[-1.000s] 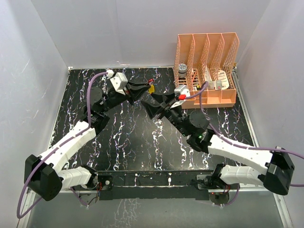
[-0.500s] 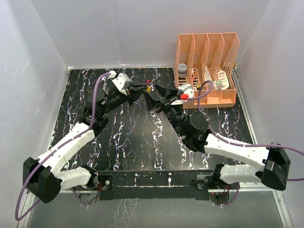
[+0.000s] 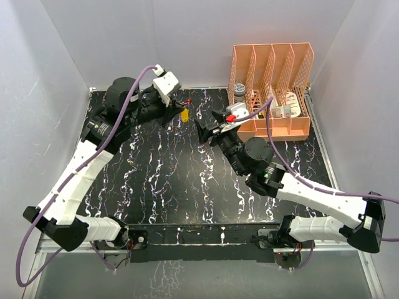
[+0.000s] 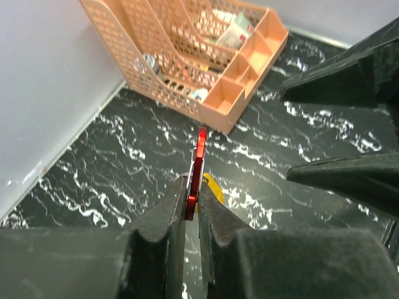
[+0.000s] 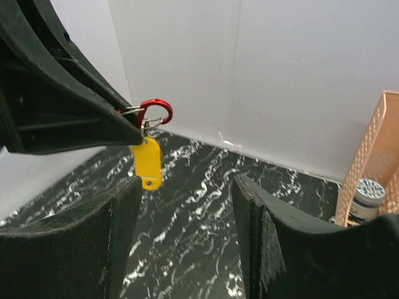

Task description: Remove the keys from the keyring

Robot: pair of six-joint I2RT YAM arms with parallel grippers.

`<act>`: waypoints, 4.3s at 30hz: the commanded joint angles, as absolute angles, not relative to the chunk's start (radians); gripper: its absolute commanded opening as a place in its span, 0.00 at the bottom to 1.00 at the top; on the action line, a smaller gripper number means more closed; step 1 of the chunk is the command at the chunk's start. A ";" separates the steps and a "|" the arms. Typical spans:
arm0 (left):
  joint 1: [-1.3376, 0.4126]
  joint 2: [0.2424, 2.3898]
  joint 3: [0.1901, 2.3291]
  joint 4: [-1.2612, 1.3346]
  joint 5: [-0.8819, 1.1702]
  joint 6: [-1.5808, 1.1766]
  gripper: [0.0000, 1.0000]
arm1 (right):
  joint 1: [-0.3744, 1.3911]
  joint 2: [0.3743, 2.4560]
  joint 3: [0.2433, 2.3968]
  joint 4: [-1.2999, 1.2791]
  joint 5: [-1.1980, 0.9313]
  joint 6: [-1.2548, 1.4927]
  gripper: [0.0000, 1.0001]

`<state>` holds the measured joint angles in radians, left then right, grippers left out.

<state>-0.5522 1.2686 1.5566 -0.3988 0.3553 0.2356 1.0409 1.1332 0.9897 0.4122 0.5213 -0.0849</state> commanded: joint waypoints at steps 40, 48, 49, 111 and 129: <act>-0.631 1.527 1.968 -1.127 0.246 0.462 0.00 | 1.045 1.173 0.946 0.434 0.360 -0.227 0.64; -0.632 1.506 1.991 -1.125 0.289 0.477 0.00 | 1.044 1.071 0.852 0.435 0.302 -0.287 0.74; -0.632 1.507 1.993 -1.129 0.288 0.478 0.00 | 1.045 1.064 0.843 0.434 0.313 -0.308 0.74; -0.729 1.487 1.940 -1.209 0.450 0.644 0.00 | 1.045 0.974 0.943 0.121 0.052 -0.270 0.40; -0.731 1.450 1.911 -1.193 0.493 0.658 0.00 | 1.045 1.007 0.944 0.132 0.048 -0.258 0.24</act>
